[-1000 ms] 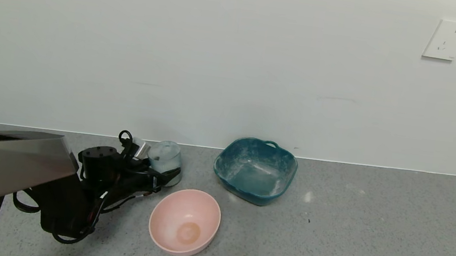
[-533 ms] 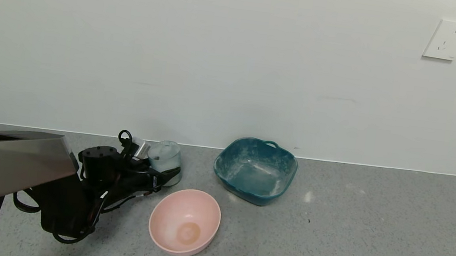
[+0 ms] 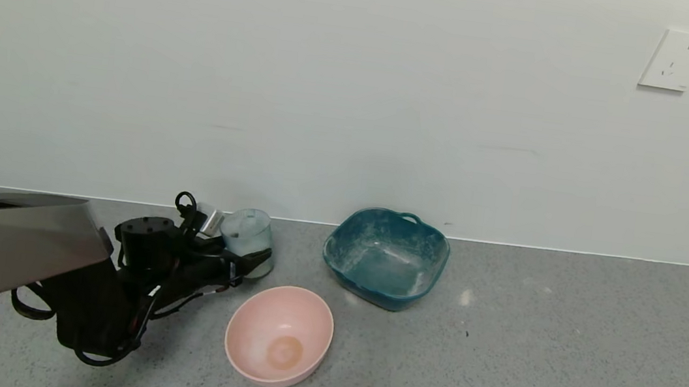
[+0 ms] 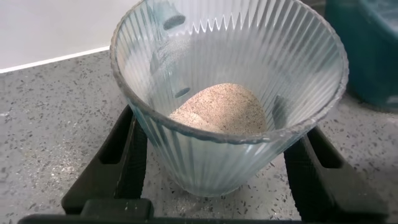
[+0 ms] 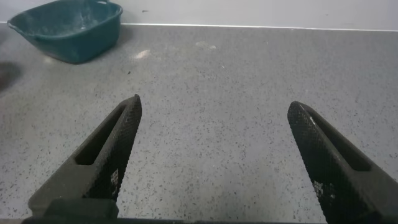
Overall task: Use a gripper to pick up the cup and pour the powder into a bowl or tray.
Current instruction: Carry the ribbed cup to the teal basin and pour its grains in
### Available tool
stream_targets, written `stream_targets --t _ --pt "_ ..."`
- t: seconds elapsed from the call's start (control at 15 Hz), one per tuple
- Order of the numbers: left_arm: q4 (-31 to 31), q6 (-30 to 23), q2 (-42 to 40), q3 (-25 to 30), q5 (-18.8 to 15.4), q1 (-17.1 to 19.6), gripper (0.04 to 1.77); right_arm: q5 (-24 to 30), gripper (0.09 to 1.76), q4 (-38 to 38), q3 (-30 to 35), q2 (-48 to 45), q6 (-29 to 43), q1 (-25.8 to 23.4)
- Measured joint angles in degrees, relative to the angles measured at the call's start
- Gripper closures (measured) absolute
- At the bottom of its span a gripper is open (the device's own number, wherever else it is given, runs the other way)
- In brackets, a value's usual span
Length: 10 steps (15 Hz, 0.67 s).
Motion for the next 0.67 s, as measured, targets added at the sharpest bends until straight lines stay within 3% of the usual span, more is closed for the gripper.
stream_targets --t 0.27,0.47,0.67 --pt "6.53 0.01 -5.53 -0.16 1.10 0.02 0.52 0.00 0.14 -0.02 0.00 0.00 0.00 0.00" --pt "18.69 0.55 -12.67 -2.95 2.61 -0.37 0.53 0.00 0.14 0.00 0.00 0.00 -0.02 0.00" --pt "31.32 2.51 -19.07 -8.62 6.96 -2.18 0.53 0.01 0.14 -0.02 0.00 0.00 -0.02 0.00"
